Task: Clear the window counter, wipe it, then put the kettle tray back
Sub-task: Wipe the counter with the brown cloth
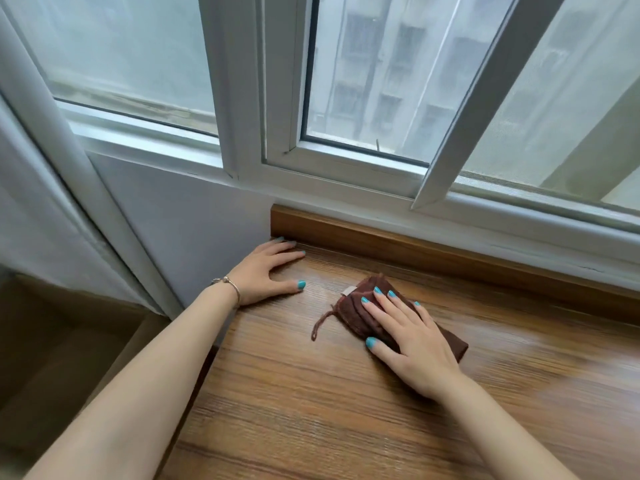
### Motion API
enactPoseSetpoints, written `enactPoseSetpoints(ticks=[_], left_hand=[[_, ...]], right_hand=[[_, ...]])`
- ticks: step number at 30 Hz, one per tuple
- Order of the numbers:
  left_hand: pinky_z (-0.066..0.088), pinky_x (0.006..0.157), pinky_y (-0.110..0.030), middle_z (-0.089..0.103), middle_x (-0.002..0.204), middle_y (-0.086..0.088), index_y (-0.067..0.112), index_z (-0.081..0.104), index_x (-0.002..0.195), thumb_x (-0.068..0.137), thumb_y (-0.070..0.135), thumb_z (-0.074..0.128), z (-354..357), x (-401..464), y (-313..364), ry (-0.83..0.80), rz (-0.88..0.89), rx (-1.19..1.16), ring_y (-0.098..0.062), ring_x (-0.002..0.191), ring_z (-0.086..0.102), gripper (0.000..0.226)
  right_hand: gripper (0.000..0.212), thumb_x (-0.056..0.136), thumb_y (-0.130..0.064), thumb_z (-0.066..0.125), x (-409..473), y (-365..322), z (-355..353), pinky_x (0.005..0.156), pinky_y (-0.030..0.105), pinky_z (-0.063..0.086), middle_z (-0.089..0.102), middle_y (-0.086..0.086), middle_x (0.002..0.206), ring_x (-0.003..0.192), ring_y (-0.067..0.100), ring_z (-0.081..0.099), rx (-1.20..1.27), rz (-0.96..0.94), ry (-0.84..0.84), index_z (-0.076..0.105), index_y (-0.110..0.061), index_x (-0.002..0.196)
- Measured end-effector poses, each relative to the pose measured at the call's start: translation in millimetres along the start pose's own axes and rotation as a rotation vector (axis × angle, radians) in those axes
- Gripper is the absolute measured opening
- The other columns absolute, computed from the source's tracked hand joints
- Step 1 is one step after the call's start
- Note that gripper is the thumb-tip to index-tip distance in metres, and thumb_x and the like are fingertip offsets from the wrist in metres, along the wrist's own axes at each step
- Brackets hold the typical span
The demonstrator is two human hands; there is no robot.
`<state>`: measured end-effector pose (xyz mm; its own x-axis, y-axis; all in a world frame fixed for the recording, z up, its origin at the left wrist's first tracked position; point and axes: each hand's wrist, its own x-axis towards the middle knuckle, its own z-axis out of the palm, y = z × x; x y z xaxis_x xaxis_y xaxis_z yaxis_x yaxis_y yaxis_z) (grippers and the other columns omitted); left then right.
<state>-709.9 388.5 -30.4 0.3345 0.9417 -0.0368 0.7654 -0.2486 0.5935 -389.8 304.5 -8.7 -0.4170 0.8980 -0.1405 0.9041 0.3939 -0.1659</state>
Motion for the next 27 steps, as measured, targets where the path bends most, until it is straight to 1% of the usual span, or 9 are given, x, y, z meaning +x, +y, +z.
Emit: enactPoseSetpoints(ticks=[4, 7, 10, 13, 16, 18, 20, 23, 27], left_hand=[[0.014, 0.118, -0.030, 0.033, 0.150, 0.014, 0.036, 0.049, 0.136, 0.062, 0.074, 0.058, 6.8, -0.7, -5.6, 0.102, 0.051, -0.158, -0.008, 0.142, 0.018, 0.084], [0.014, 0.119, -0.035, 0.034, 0.142, 0.021, 0.040, 0.053, 0.129, 0.059, 0.071, 0.062, 10.4, -0.3, -12.3, 0.157, 0.075, -0.233, -0.006, 0.142, 0.018, 0.077], [0.008, 0.117, -0.039, 0.031, 0.140, 0.029, 0.054, 0.047, 0.125, 0.059, 0.076, 0.057, 10.9, -2.0, -23.7, 0.174, 0.048, -0.164, -0.013, 0.142, 0.014, 0.071], [0.005, 0.113, -0.038, 0.024, 0.144, 0.034, 0.059, 0.039, 0.129, 0.062, 0.074, 0.052, 11.2, -0.9, -36.6, 0.128, 0.019, -0.240, -0.019, 0.142, 0.009, 0.070], [0.009, 0.118, -0.046, 0.023, 0.153, 0.022, 0.057, 0.025, 0.139, 0.064, 0.073, 0.054, 14.2, 3.6, -44.3, 0.101, 0.056, -0.308, -0.021, 0.144, 0.010, 0.082], [0.011, 0.118, -0.047, 0.024, 0.155, 0.016, 0.057, 0.020, 0.140, 0.064, 0.070, 0.057, 15.9, 3.3, -43.9, 0.106, 0.064, -0.382, -0.020, 0.145, 0.012, 0.086], [0.014, 0.117, -0.047, 0.026, 0.154, 0.014, 0.055, 0.019, 0.140, 0.063, 0.068, 0.059, 16.5, 2.0, -42.7, 0.120, 0.079, -0.435, -0.021, 0.144, 0.016, 0.088], [0.017, 0.116, -0.050, 0.032, 0.150, 0.011, 0.053, 0.020, 0.139, 0.061, 0.066, 0.061, 17.4, 3.5, -42.8, 0.151, 0.083, -0.426, -0.023, 0.142, 0.021, 0.089], [0.019, 0.116, -0.046, 0.033, 0.141, 0.019, 0.054, 0.022, 0.135, 0.059, 0.065, 0.062, 15.7, 2.4, -39.9, 0.159, 0.104, -0.398, -0.019, 0.139, 0.025, 0.087]], right_hand=[[0.058, 0.084, -0.071, 0.008, 8.2, -29.1, 0.5, 0.119, 0.029, -0.008, -0.012, -0.030, 0.153, 0.144, -0.005, -0.015, -0.018, -0.040, -0.002, -0.002, -0.063, 0.140], [0.055, 0.089, -0.065, 0.019, 17.3, -54.3, 6.3, 0.119, 0.028, -0.007, -0.004, -0.030, 0.156, 0.145, -0.004, -0.009, 0.011, -0.132, -0.012, 0.005, -0.063, 0.142], [0.053, 0.093, -0.061, 0.028, 20.6, -60.5, 10.8, 0.118, 0.028, -0.005, 0.005, -0.030, 0.157, 0.147, -0.004, -0.002, 0.037, -0.203, -0.010, 0.010, -0.064, 0.143], [0.052, 0.093, -0.060, 0.029, 23.6, -55.8, 9.1, 0.118, 0.027, -0.003, 0.007, -0.031, 0.156, 0.146, -0.006, -0.001, 0.037, -0.207, -0.009, 0.013, -0.063, 0.143], [0.054, 0.092, -0.060, 0.027, 36.1, -55.1, 6.7, 0.118, 0.024, -0.001, 0.005, -0.032, 0.155, 0.145, -0.008, -0.002, 0.048, -0.162, -0.008, 0.018, -0.056, 0.145], [0.055, 0.095, -0.056, 0.033, 54.5, -57.0, 5.2, 0.119, 0.025, 0.001, 0.003, -0.031, 0.154, 0.144, -0.008, -0.001, 0.046, -0.132, 0.016, 0.019, -0.052, 0.147], [0.054, 0.098, -0.049, 0.039, 80.7, -58.7, 2.7, 0.119, 0.028, 0.004, 0.005, -0.028, 0.155, 0.145, -0.004, 0.001, 0.039, -0.095, 0.031, 0.019, -0.049, 0.149], [0.055, 0.100, -0.044, 0.043, 116.3, -61.2, -2.9, 0.119, 0.033, 0.008, 0.012, -0.020, 0.160, 0.148, 0.005, 0.008, 0.029, -0.050, 0.027, 0.020, -0.046, 0.150], [0.056, 0.099, -0.041, 0.046, 117.8, -66.7, -0.6, 0.120, 0.033, 0.007, 0.014, -0.019, 0.160, 0.148, 0.006, 0.010, 0.022, -0.038, 0.054, 0.021, -0.047, 0.149]])
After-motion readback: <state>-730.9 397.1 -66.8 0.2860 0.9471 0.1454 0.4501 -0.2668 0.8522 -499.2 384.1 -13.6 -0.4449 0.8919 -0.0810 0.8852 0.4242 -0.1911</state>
